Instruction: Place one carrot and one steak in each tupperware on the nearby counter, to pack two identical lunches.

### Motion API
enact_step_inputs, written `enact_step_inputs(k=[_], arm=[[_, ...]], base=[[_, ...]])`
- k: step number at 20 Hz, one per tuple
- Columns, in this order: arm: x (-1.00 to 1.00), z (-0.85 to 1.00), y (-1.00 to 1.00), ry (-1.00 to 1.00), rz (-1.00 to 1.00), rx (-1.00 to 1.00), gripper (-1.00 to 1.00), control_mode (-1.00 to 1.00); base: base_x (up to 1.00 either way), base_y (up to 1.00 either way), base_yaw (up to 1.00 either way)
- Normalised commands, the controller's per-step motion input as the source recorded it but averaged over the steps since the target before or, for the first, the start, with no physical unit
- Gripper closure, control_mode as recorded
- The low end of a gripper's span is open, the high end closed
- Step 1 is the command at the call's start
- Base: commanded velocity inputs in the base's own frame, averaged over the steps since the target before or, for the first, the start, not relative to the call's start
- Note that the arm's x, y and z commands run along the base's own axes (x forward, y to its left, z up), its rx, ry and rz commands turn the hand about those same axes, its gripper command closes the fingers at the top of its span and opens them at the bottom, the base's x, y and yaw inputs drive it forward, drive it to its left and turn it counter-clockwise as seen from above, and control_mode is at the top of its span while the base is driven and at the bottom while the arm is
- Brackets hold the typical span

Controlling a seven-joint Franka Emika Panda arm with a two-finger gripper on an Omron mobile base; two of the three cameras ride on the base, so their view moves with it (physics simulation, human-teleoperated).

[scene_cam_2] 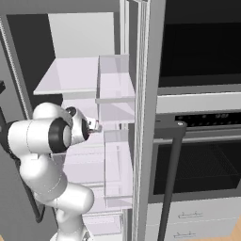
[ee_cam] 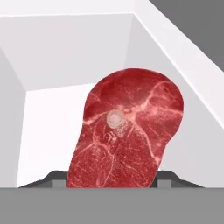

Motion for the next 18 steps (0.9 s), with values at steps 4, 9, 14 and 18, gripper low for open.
enact_step_inputs(k=[4,9,14,18], arm=[[-0.63,0.45,-0.16,-0.05,-0.06,0.03,1.0,-1.0],[-0.76,0.78,-0.13,-0.11,-0.05,0.01,1.0,-1.0],[-0.45,1.0,0.0,-0.18,-0.07,0.0,1.0,-1.0],[-0.84,1.0,0.0,0.0,-0.05,0.06,1.0,-1.0]], base=[[0.0,0.0,0.0],[0.0,0.0,0.0],[0.0,0.0,0.0],[0.0,0.0,0.0]])
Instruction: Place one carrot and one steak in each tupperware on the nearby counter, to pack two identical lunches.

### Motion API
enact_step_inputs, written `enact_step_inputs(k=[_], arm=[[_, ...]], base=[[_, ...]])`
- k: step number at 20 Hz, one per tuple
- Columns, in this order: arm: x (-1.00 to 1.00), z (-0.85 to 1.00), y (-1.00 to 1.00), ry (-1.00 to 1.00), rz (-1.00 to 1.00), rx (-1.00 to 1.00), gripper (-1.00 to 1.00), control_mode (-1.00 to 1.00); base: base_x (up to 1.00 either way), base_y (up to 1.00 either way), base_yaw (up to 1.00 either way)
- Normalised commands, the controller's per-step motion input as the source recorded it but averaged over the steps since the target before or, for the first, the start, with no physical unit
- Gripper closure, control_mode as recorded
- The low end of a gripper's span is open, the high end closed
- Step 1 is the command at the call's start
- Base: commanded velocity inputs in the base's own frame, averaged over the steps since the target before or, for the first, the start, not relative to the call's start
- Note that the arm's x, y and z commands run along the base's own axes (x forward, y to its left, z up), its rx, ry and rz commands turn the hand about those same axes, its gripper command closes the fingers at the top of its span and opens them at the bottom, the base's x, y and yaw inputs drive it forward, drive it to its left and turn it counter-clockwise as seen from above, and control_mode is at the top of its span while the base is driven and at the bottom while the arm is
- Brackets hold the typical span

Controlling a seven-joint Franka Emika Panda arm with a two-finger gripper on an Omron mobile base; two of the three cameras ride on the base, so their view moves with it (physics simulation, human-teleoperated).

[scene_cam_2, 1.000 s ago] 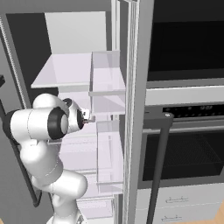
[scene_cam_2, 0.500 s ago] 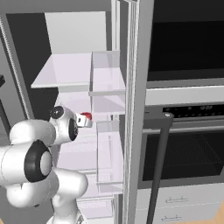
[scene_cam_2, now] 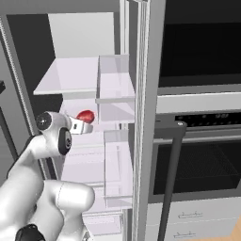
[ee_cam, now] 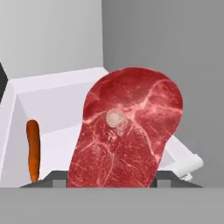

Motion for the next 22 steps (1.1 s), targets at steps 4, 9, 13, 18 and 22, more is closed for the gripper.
enact_step_inputs(k=[4,9,13,18,22], arm=[[-1.0,0.87,-0.03,0.17,-0.02,0.1,1.0,-1.0],[-1.0,0.57,0.0,0.21,0.01,0.05,1.0,-1.0],[-1.0,0.43,0.0,0.12,0.0,0.0,1.0,-1.0],[-0.74,0.0,0.12,-0.01,0.03,-0.01,1.0,1.0],[0.0,0.0,0.0,0.0,0.0,0.0,1.0,1.0]], base=[[0.0,0.0,0.0],[0.0,0.0,0.0],[0.0,0.0,0.0],[-0.2,0.04,0.02],[-1.0,0.17,0.11]])
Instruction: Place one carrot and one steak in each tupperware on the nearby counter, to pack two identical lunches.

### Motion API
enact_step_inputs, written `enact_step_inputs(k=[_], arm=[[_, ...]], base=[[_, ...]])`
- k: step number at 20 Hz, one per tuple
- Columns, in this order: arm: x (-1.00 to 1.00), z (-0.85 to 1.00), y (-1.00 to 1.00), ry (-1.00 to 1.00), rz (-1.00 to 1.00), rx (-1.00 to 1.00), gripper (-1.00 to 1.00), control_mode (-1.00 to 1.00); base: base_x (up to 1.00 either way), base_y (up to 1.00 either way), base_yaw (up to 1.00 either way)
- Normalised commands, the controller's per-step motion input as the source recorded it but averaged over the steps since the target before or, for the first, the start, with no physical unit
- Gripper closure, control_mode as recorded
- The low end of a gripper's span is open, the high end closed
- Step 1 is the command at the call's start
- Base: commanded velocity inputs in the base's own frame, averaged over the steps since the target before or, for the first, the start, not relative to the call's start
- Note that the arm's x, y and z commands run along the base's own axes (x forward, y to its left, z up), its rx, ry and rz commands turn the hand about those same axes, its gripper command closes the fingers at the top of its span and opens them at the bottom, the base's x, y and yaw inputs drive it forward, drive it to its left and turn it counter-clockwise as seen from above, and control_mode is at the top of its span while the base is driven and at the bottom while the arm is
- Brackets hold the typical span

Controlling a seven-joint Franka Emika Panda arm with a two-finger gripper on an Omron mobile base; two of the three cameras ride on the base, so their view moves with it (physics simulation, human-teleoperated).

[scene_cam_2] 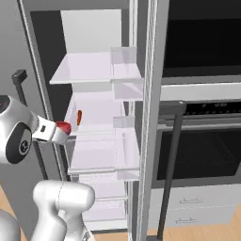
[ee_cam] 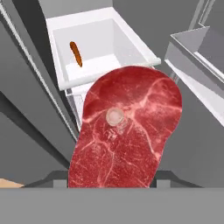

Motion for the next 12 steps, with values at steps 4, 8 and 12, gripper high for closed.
enact_step_inputs(k=[4,8,12], arm=[[0.0,0.0,0.0,0.0,0.0,0.0,1.0,1.0],[0.0,0.0,0.0,0.0,0.0,0.0,1.0,1.0],[0.0,0.0,0.0,0.0,0.0,0.0,1.0,1.0]], base=[[-1.0,0.13,0.08],[-1.0,0.04,0.03],[-1.0,0.0,-0.21]])
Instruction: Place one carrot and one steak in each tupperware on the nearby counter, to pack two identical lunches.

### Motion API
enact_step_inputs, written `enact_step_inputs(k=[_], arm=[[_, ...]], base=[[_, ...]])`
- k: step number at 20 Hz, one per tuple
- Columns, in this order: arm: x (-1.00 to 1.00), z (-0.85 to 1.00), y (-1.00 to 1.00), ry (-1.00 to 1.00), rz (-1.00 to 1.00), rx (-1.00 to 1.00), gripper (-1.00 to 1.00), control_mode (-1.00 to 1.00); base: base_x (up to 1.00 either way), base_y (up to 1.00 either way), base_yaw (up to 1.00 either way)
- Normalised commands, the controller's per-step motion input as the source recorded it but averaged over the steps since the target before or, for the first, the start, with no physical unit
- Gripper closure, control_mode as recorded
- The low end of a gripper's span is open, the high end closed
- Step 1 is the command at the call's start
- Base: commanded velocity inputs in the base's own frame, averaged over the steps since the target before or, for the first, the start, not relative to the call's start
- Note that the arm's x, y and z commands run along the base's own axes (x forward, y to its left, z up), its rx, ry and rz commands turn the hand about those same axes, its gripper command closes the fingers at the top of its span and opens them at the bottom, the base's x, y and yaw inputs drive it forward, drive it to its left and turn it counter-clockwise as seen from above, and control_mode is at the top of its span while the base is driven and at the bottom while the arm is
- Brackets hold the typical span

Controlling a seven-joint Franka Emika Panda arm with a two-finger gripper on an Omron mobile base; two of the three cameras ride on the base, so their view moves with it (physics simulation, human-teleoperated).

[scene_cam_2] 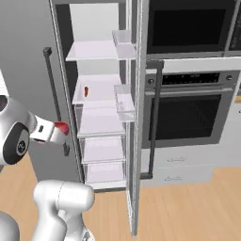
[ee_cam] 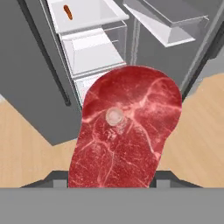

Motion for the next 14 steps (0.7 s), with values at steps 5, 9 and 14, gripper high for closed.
enact_step_inputs(k=[5,9,14], arm=[[0.0,0.0,0.0,0.0,0.0,0.0,1.0,1.0],[0.0,0.0,0.0,0.0,0.0,0.0,1.0,1.0],[0.0,0.0,0.0,0.0,0.0,0.0,1.0,1.0]], base=[[-0.9,0.0,-0.75],[-0.38,-0.25,-0.83],[0.5,-0.98,-0.57]])
